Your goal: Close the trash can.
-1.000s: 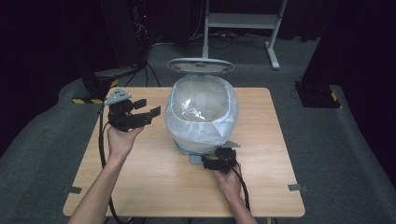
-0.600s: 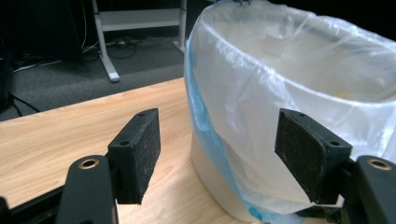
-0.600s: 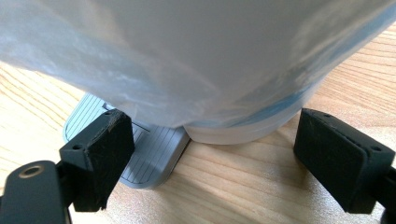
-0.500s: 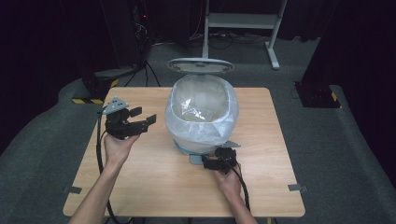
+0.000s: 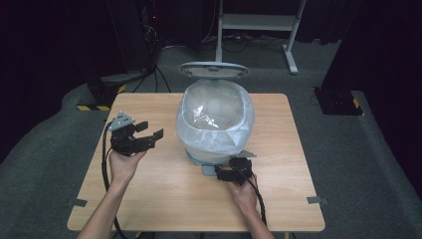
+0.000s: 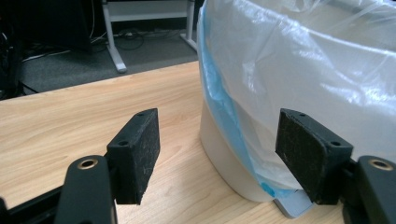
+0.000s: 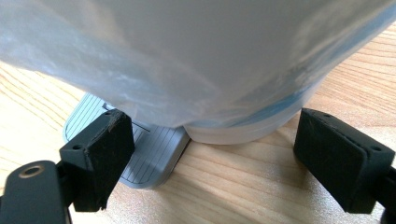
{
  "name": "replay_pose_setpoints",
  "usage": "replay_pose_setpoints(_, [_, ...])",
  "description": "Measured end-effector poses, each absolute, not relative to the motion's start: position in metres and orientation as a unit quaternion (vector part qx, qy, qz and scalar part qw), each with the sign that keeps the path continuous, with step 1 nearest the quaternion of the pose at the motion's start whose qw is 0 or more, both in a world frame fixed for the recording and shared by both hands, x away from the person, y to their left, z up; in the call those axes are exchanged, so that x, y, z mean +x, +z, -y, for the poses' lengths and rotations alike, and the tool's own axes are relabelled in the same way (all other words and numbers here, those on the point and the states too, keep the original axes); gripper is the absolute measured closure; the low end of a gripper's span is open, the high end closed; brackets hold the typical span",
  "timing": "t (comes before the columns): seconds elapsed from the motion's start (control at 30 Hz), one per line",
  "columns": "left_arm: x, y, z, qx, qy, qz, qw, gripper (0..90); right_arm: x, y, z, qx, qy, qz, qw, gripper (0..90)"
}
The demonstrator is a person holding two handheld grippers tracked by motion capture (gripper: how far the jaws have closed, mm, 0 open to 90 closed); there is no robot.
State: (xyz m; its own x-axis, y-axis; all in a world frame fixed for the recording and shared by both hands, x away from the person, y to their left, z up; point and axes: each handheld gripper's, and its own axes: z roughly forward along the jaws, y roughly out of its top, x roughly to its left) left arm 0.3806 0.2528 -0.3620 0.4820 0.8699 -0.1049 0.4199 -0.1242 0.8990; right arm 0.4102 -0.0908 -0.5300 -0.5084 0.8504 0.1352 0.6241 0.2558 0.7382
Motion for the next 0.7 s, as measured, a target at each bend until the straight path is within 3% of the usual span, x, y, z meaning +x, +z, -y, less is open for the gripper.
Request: replay_pose_setpoints(0.7, [0.373, -0.389, -0.265, 0.703, 0.226, -0.479, 0.474, 30.9, 0.410, -0.530, 0.091, 0.473, 0.385, -0.779, 0.147, 12.1])
